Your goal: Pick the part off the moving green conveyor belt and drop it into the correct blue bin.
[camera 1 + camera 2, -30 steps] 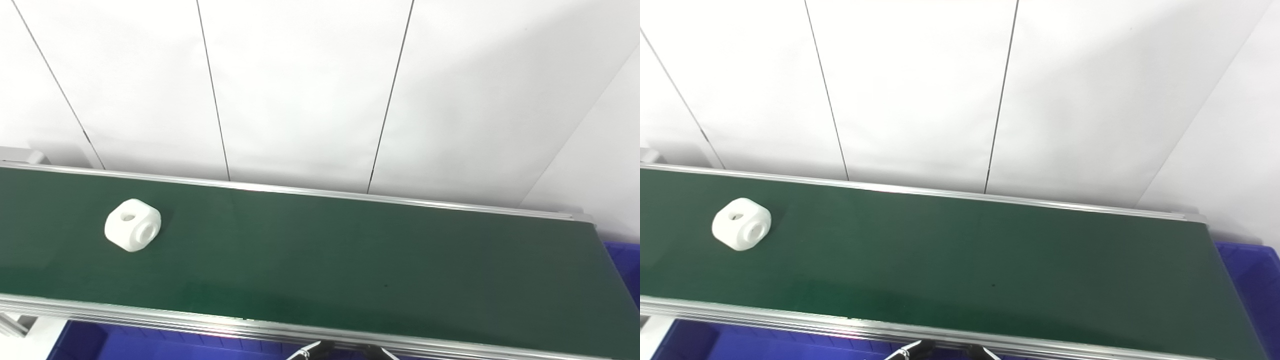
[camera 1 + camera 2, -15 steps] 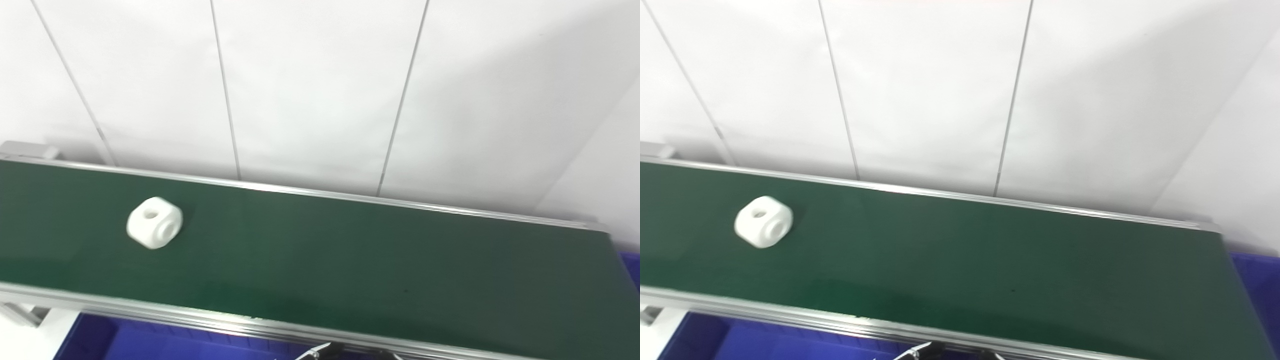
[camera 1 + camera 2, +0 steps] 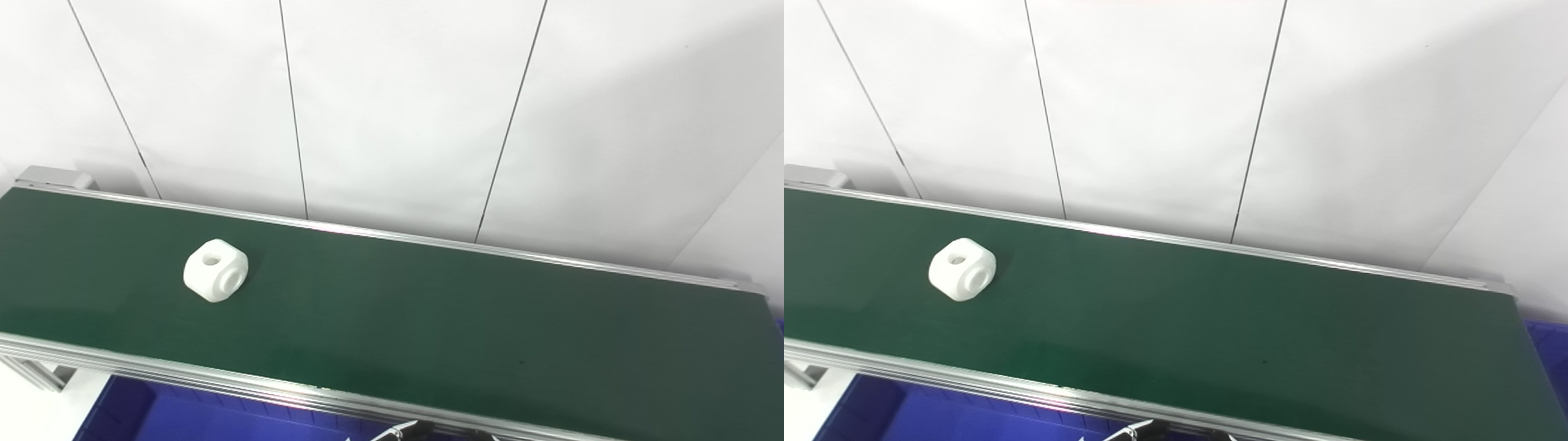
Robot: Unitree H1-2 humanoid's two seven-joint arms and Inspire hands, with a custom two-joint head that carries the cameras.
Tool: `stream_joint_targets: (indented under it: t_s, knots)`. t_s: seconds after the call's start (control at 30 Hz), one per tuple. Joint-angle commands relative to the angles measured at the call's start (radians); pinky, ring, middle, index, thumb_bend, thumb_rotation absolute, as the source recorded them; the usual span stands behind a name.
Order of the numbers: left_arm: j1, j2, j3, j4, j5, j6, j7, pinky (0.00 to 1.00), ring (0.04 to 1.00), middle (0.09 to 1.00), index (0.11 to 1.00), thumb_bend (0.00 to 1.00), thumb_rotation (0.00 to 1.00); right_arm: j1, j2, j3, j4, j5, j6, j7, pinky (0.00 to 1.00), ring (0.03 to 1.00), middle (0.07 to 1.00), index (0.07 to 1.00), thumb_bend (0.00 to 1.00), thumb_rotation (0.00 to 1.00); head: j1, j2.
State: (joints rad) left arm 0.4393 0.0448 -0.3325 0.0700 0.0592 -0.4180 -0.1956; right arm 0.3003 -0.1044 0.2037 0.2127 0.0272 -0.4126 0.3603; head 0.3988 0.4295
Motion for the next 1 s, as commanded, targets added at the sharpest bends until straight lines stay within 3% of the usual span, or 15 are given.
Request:
stream_joint_targets:
  t_s: [0.0,0.47,0.77,0.97]
  knots:
    - [0.010,-0.005,-0.013,-0.057,-0.007,-0.036,-0.004,0.89,0.904,0.904,0.848,0.99,0.84,-0.013,0.009,-0.001,-0.018,0.002,-0.057,0.004,0.79,0.844,0.873,0.871,1.00,0.98,0.004,0.001]
    - [0.056,0.006,-0.088,-0.389,-0.022,-0.013,-0.010,0.85,0.867,0.869,0.821,0.99,0.82,-0.035,0.018,0.001,0.011,0.008,-0.057,0.017,0.81,0.872,0.894,0.895,1.00,0.97,0.020,-0.012]
    - [0.004,-0.025,0.014,-0.487,0.027,-0.026,0.058,0.73,0.812,0.824,0.766,0.97,0.78,-0.044,0.036,-0.002,0.032,0.008,-0.057,0.017,0.82,0.861,0.879,0.893,1.00,0.97,0.021,-0.018]
    - [-0.051,-0.058,0.119,-0.518,0.186,-0.016,0.117,0.66,0.775,0.794,0.740,0.94,0.80,-0.047,0.043,-0.004,0.039,0.012,-0.057,0.020,0.84,0.868,0.877,0.894,1.00,0.96,0.019,-0.020]
